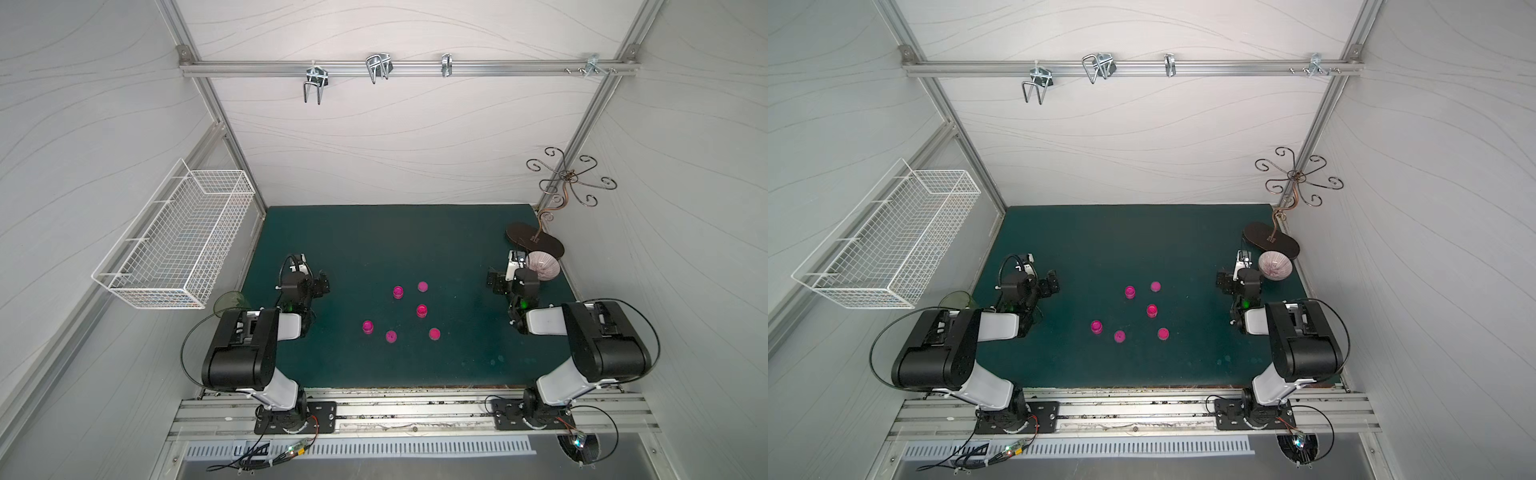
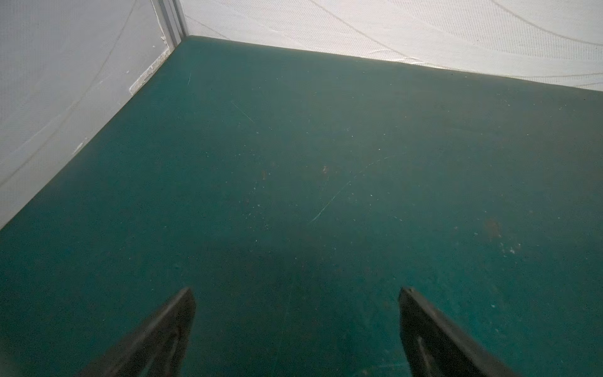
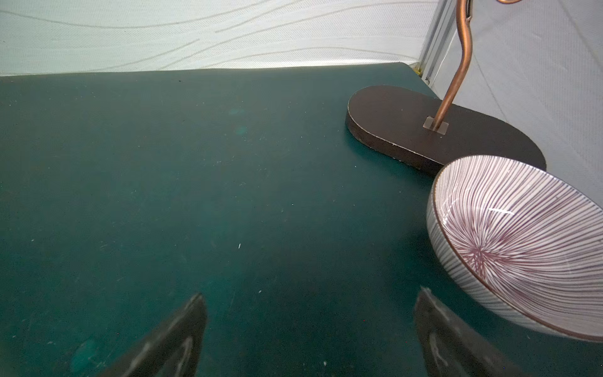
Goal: Close the paint jar lid
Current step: Pick up the paint jar from the center of the board.
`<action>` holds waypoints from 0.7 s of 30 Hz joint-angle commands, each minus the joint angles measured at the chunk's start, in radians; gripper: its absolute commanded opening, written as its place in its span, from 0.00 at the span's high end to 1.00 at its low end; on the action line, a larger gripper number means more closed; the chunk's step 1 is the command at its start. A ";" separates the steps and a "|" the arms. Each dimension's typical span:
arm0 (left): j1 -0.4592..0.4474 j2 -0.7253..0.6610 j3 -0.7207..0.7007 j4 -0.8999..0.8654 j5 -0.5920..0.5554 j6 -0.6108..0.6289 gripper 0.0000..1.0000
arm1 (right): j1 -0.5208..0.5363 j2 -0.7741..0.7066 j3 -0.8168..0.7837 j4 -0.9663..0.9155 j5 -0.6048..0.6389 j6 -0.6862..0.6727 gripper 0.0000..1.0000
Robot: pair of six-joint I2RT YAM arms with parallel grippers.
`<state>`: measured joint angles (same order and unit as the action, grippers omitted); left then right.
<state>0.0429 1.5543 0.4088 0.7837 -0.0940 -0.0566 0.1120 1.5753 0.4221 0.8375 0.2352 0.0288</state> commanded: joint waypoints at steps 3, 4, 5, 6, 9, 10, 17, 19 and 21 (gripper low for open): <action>-0.003 -0.007 0.007 0.056 -0.008 -0.001 0.00 | 0.005 0.000 -0.003 0.015 0.007 0.003 0.01; -0.004 -0.007 0.007 0.055 -0.008 0.000 0.00 | 0.006 0.000 -0.003 0.015 0.007 0.000 0.01; -0.003 -0.007 0.007 0.056 -0.008 -0.001 0.00 | 0.006 -0.001 -0.004 0.015 0.007 0.000 0.01; -0.003 -0.008 0.007 0.054 -0.008 -0.001 0.00 | 0.006 -0.001 -0.003 0.014 0.007 0.000 0.01; -0.003 -0.007 0.007 0.055 -0.007 -0.002 0.00 | 0.005 0.000 -0.002 0.013 0.007 0.000 0.01; -0.003 -0.005 0.007 0.056 -0.008 -0.001 0.00 | 0.005 0.000 -0.002 0.012 0.006 0.000 0.01; -0.001 -0.005 0.007 0.055 -0.003 -0.003 0.00 | 0.005 0.002 -0.002 0.013 0.006 0.001 0.01; 0.002 -0.008 0.003 0.059 0.004 -0.003 0.00 | 0.006 -0.001 -0.004 0.015 0.006 -0.001 0.01; 0.013 -0.019 0.004 0.076 0.065 0.009 0.00 | 0.013 -0.017 -0.015 0.036 0.027 -0.003 0.01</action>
<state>0.0456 1.5543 0.4088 0.7849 -0.0837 -0.0563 0.1127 1.5753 0.4213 0.8387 0.2371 0.0284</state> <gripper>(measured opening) 0.996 0.991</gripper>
